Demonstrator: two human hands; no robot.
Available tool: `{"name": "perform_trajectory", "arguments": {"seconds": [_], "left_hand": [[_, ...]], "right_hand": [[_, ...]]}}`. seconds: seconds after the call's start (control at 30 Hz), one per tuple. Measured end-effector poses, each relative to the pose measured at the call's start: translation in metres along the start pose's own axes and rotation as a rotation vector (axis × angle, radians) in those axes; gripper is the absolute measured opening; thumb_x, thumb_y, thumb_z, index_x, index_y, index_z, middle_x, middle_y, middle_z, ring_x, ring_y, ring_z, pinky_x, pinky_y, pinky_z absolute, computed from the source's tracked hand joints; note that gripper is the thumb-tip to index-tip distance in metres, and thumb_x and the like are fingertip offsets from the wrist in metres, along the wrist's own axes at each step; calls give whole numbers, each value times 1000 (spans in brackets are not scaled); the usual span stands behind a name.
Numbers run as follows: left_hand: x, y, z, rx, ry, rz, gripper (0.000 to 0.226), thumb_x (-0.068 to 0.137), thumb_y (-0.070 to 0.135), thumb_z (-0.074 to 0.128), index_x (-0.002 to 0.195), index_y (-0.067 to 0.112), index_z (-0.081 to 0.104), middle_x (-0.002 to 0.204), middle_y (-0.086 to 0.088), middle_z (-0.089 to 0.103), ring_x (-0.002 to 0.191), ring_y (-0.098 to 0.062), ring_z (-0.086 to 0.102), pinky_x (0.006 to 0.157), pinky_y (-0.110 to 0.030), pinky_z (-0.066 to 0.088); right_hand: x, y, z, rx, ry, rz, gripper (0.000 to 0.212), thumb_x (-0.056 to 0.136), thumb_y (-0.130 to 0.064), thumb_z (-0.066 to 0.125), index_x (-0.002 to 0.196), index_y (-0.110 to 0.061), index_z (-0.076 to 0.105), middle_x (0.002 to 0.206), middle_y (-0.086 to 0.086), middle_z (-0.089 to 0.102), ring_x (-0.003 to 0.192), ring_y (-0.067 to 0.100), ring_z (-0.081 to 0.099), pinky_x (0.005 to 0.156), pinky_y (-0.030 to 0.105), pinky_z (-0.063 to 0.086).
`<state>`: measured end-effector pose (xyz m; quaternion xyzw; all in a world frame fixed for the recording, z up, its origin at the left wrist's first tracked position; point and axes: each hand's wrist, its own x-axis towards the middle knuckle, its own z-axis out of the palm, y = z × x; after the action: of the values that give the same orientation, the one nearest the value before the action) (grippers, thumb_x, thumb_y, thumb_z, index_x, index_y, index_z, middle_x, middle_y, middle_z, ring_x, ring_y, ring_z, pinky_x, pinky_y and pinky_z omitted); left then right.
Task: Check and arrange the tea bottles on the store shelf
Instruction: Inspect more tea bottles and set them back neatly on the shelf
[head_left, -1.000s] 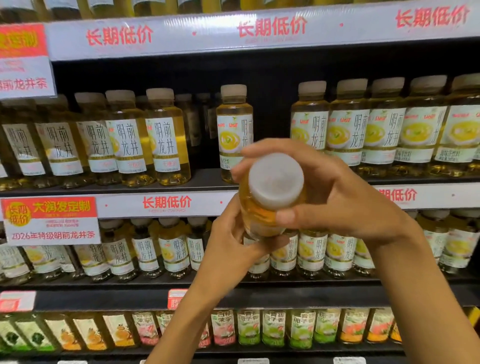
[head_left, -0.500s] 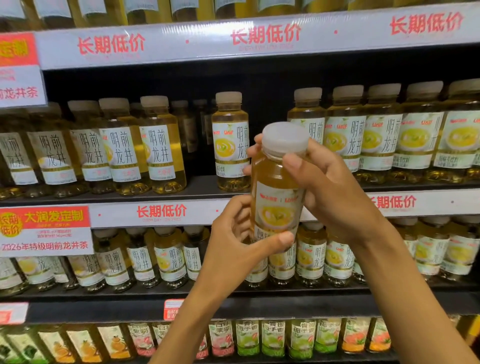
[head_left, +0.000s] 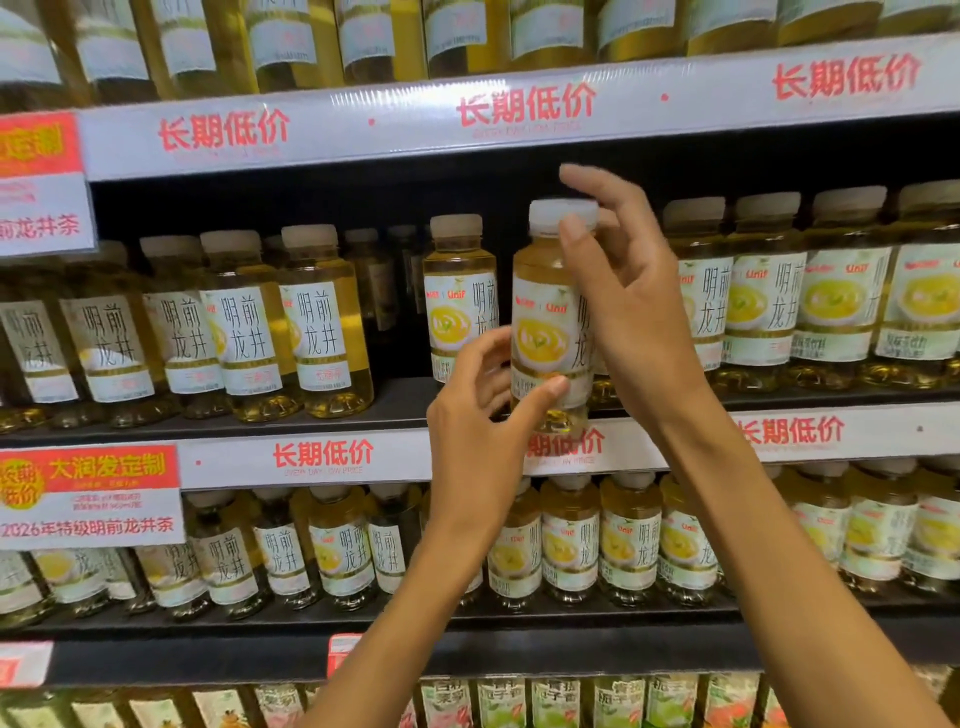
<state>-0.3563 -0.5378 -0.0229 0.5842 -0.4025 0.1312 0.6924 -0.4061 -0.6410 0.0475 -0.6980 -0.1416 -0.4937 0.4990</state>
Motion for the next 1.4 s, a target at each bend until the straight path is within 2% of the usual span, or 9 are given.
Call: {"name": "perform_trajectory", "arguments": {"seconds": [0.13, 0.3, 0.4, 0.53, 0.7, 0.93, 1.2, 1.3, 1.4], "left_hand": [[-2, -7, 7, 14, 94, -30, 45, 76, 24, 77, 117, 25, 59, 111, 15, 66, 103, 2, 63, 85, -15, 52], [-3, -7, 13, 129, 169, -15, 51, 73, 34, 78, 117, 20, 58, 109, 10, 66, 101, -1, 63, 85, -20, 53], [-3, -6, 14, 304, 171, 45, 50, 77, 41, 72, 119, 18, 58, 113, 8, 63, 105, -4, 58, 87, -27, 53], [-4, -5, 15, 559, 180, 158, 56, 81, 49, 61, 125, 14, 54, 119, 3, 58, 111, -7, 49, 89, -25, 49], [-6, -8, 23, 672, 138, 195, 71, 86, 34, 66, 143, 7, 35, 139, -9, 44, 131, -19, 40, 108, -32, 39], [1, -10, 26, 771, 162, 200, 68, 83, 30, 71, 138, 5, 41, 133, -12, 47, 125, -22, 44, 101, -28, 39], [7, -7, 35, 945, 191, 164, 71, 83, 30, 72, 140, 4, 39, 133, -16, 48, 122, -28, 49, 97, -36, 44], [10, -5, 39, 980, 175, 162, 68, 83, 26, 72, 140, 5, 39, 135, -16, 46, 123, -29, 48, 97, -37, 45], [7, -5, 38, 944, 183, 186, 65, 83, 24, 71, 138, 4, 41, 134, -16, 47, 123, -28, 48, 95, -37, 46]], "right_hand": [[3, 7, 0, -47, 11, 7, 32, 99, -21, 49, 131, -22, 47, 122, -12, 55, 113, 5, 57, 92, 32, 53], [2, 10, -5, -221, 31, -146, 44, 91, -13, 63, 132, -7, 49, 131, 7, 53, 122, 11, 53, 100, 27, 47], [-2, 14, -10, -307, 29, -172, 50, 88, -15, 66, 135, -8, 48, 135, 5, 51, 128, 12, 48, 103, 26, 43], [-2, 16, -13, -373, 40, -205, 58, 85, -16, 70, 137, -5, 45, 136, 6, 51, 126, 11, 50, 102, 25, 44], [3, 21, -9, -412, 116, -226, 41, 85, -16, 71, 119, 1, 58, 119, 12, 60, 113, 16, 58, 95, 29, 50], [-2, 31, -11, -740, 176, -346, 28, 88, -18, 67, 112, -4, 66, 114, 10, 66, 111, 20, 58, 95, 18, 42], [0, 33, -15, -889, 114, -340, 35, 87, -22, 67, 120, -9, 64, 115, 4, 67, 108, 26, 53, 89, 38, 46], [2, 34, -19, -950, 94, -350, 44, 86, -24, 68, 127, -9, 59, 115, 7, 65, 108, 25, 51, 89, 37, 41], [10, 29, -31, -991, 230, -375, 50, 88, -30, 64, 131, -7, 53, 116, 9, 62, 111, 21, 43, 90, 36, 36]]}}
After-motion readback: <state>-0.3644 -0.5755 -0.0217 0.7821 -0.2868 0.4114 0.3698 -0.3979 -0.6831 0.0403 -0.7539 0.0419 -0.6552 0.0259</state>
